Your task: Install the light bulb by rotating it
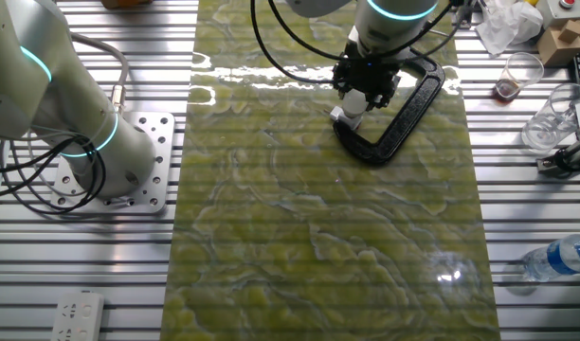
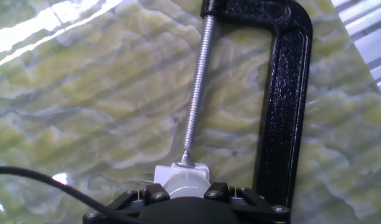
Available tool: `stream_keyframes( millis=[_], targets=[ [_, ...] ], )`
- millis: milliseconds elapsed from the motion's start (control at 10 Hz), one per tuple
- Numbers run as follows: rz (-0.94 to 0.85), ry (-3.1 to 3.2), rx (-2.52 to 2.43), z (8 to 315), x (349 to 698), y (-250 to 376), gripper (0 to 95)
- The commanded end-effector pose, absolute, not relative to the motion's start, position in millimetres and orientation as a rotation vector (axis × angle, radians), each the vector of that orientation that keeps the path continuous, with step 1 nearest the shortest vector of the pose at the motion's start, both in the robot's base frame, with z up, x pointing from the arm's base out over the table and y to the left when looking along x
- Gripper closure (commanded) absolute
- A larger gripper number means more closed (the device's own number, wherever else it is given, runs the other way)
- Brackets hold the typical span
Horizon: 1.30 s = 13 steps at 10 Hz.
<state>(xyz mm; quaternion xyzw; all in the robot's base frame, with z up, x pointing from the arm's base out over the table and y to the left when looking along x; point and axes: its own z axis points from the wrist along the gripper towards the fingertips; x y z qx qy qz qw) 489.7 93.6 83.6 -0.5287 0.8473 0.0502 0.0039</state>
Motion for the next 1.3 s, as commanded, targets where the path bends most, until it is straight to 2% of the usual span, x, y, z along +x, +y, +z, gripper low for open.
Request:
stream_keyframes(
  millis=[100,300,600,1000,1300],
  targets=[
    [0.132,2.661,-1.645,82.6,489.7,93.5,57.0],
    [0.135,2.735,-1.531,82.6,489.7,93.5,95.0],
    [0.131,2.878,-1.253,82.4,489.7,93.5,95.0],
    [0.116,3.127,-0.543,82.4,489.7,93.5,95.0],
    [0.099,3.168,-0.187,82.3,489.7,93.4,95.0]
  ],
)
